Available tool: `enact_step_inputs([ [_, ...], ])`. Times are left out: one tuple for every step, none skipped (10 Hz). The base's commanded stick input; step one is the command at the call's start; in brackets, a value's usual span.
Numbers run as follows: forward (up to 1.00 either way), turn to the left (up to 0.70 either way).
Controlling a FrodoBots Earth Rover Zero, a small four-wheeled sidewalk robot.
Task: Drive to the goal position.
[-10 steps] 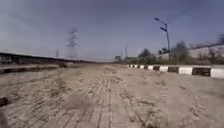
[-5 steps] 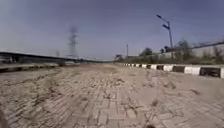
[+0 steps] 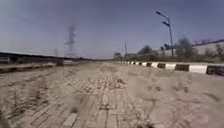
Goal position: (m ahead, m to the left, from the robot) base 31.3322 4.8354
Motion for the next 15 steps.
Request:
enact_step_inputs([
  [1.0,0.0],
  [1.0,0.0],
  [1.0,0.0],
  [1.0,0.0],
  [1.0,0.0],
  [1.0,0.0],
  [1.0,0.0],
  [1.0,0.0],
  [1.0,0.0],
  [1.0,0.0],
  [1.0,0.0],
  [1.0,0.0],
  [1.0,0.0],
  [1.0,0.0],
  [1.0,0.0],
])
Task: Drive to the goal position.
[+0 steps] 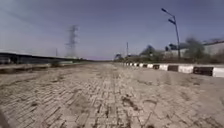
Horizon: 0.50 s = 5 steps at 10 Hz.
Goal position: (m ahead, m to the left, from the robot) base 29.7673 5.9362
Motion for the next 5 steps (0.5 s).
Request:
enact_step_inputs([
  [1.0,0.0],
  [1.0,0.0],
  [1.0,0.0],
  [1.0,0.0],
  [1.0,0.0],
])
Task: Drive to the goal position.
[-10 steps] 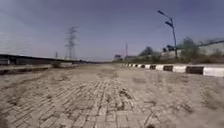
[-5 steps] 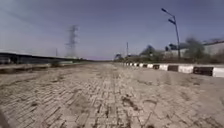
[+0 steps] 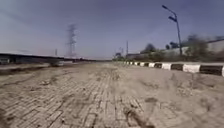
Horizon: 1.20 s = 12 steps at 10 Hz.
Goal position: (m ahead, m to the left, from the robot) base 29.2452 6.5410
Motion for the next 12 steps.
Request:
enact_step_inputs([
  [1.0,0.0],
  [1.0,0.0],
  [1.0,0.0],
  [1.0,0.0],
  [1.0,0.0],
  [1.0,0.0],
  [1.0,0.0],
  [1.0,0.0],
  [1.0,0.0],
  [1.0,0.0],
  [1.0,0.0],
  [1.0,0.0],
])
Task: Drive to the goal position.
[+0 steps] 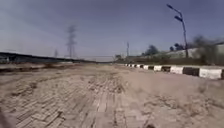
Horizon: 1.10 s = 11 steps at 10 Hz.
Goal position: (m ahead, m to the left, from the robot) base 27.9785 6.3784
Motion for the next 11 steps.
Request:
enact_step_inputs([
  [1.0,0.0],
  [1.0,0.0],
  [1.0,0.0],
  [1.0,0.0],
  [1.0,0.0],
  [1.0,0.0],
  [1.0,0.0],
  [1.0,0.0],
  [1.0,0.0],
  [1.0,0.0],
  [1.0,0.0],
])
